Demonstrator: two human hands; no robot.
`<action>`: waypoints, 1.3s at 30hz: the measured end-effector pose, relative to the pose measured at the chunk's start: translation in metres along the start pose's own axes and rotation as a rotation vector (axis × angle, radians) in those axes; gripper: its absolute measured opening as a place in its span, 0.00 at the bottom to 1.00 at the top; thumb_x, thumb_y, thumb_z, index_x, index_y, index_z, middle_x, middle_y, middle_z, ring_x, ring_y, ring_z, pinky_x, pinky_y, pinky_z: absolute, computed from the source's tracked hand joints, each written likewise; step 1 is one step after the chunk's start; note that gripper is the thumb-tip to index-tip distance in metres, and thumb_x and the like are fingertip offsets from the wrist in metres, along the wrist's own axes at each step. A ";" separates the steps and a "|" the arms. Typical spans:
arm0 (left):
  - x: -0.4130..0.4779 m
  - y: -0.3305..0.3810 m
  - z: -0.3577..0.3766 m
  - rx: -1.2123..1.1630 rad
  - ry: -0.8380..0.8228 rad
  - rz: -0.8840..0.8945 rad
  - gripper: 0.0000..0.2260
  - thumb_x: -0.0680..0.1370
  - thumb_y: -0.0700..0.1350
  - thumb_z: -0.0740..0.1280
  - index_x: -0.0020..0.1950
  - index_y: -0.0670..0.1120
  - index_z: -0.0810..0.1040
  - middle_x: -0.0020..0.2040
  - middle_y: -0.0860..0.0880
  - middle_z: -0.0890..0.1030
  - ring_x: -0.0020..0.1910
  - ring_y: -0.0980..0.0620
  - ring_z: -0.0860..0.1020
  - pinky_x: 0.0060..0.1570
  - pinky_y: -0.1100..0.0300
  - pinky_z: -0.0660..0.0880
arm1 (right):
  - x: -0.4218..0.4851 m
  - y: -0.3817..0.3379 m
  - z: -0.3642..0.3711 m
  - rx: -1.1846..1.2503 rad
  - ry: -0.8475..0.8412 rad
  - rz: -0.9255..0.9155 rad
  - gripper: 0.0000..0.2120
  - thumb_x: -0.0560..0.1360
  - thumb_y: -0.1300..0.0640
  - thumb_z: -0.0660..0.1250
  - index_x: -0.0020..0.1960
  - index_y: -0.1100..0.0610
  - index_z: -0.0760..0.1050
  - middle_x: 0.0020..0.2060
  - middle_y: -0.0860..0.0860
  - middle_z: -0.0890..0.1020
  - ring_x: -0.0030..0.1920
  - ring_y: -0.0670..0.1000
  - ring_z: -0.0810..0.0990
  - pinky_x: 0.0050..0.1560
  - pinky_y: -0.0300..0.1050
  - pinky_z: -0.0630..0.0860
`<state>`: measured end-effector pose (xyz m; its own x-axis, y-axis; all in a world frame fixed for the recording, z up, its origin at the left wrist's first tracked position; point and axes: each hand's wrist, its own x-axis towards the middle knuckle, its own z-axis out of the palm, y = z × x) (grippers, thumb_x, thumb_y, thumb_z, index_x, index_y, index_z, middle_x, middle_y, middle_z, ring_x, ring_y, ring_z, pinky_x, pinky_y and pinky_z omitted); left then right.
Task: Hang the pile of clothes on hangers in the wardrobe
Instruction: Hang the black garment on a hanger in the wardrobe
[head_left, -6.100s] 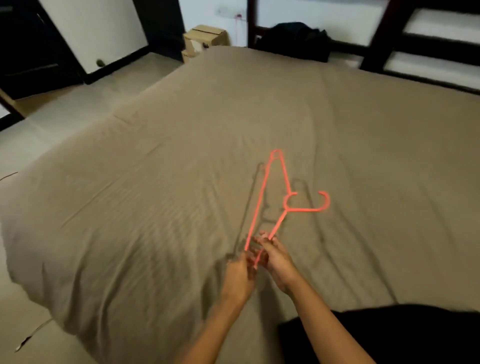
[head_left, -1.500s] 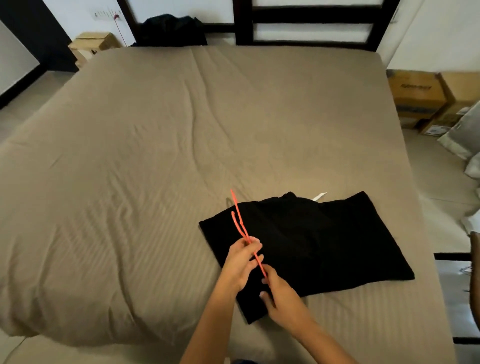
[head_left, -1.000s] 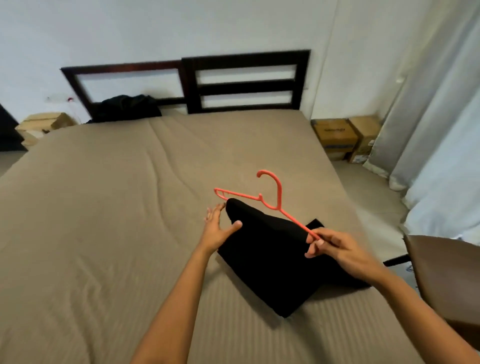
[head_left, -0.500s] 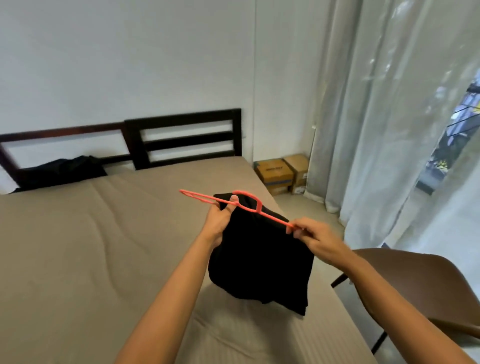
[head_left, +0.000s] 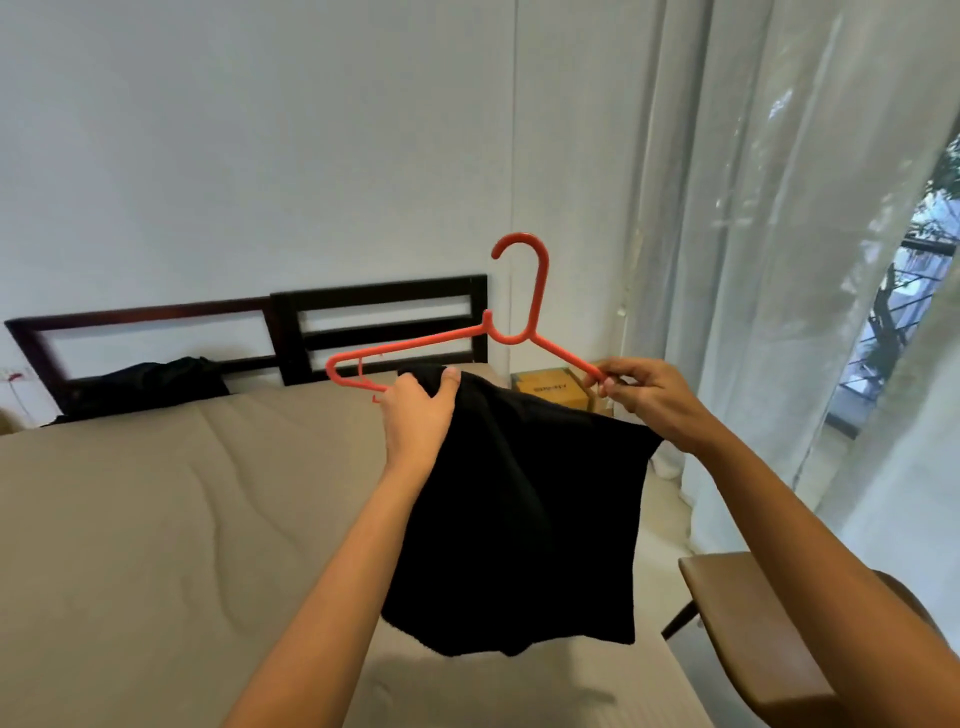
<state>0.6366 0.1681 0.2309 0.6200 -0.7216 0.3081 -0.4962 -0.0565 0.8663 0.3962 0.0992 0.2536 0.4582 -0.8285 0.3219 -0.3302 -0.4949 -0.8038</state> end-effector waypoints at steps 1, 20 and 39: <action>-0.007 0.006 -0.006 0.010 0.060 0.019 0.14 0.78 0.52 0.65 0.45 0.41 0.74 0.37 0.50 0.75 0.36 0.55 0.73 0.35 0.68 0.68 | 0.002 -0.007 -0.001 -0.016 -0.022 -0.019 0.09 0.78 0.66 0.61 0.53 0.59 0.79 0.45 0.51 0.81 0.49 0.50 0.77 0.53 0.40 0.73; -0.009 0.048 -0.099 0.672 0.250 0.645 0.13 0.79 0.52 0.59 0.48 0.42 0.74 0.38 0.45 0.78 0.36 0.47 0.77 0.32 0.60 0.67 | 0.031 -0.061 -0.014 -0.150 0.051 -0.318 0.10 0.78 0.67 0.60 0.47 0.56 0.77 0.40 0.47 0.78 0.43 0.46 0.74 0.46 0.38 0.74; -0.022 0.072 -0.059 0.511 0.188 0.568 0.10 0.80 0.50 0.61 0.49 0.46 0.79 0.33 0.51 0.78 0.30 0.54 0.75 0.28 0.65 0.69 | -0.011 -0.007 -0.002 -0.238 0.552 0.067 0.08 0.79 0.59 0.62 0.50 0.63 0.76 0.40 0.55 0.79 0.35 0.47 0.75 0.33 0.32 0.67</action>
<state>0.6230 0.2203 0.3095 0.2573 -0.6089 0.7504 -0.9577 -0.0573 0.2819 0.3914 0.1110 0.2565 -0.0455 -0.8420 0.5375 -0.5480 -0.4288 -0.7182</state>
